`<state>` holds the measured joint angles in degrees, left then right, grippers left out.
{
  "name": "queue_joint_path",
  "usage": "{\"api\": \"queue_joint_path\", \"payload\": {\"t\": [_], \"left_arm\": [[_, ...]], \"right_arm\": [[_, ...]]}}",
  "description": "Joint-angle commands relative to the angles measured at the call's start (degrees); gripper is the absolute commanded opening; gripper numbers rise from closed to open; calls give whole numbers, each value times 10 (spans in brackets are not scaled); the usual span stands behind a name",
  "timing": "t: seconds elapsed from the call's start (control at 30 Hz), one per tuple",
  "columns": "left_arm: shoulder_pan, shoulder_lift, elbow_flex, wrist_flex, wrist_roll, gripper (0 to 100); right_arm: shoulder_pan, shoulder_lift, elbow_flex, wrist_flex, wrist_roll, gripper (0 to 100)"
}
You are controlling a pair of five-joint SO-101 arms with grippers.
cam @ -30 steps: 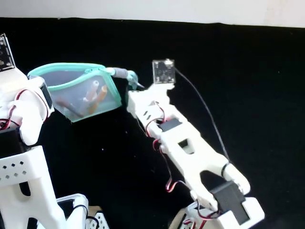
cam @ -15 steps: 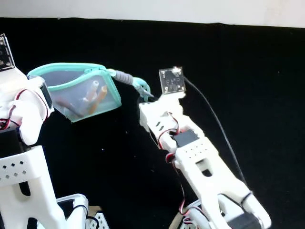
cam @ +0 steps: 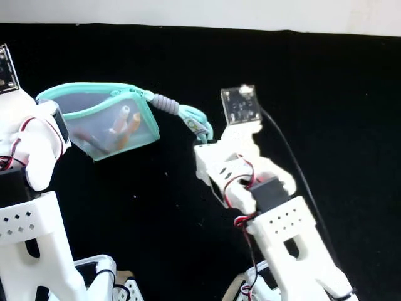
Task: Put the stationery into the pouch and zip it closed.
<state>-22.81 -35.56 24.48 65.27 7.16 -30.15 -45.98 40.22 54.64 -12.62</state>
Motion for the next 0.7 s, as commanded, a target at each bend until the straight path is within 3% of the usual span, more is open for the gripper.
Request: {"api": "queue_joint_path", "payload": {"t": [0.0,0.33,0.67], "left_arm": [[7,40,10,10,-2,7],[15,40,10,4,-2,7],[145,44,-16,-11,-2,7]], "right_arm": [[7,-17,-130,145,6,7],[7,5,-341,274,79,7],[7,124,-618,371,82,7]]}}
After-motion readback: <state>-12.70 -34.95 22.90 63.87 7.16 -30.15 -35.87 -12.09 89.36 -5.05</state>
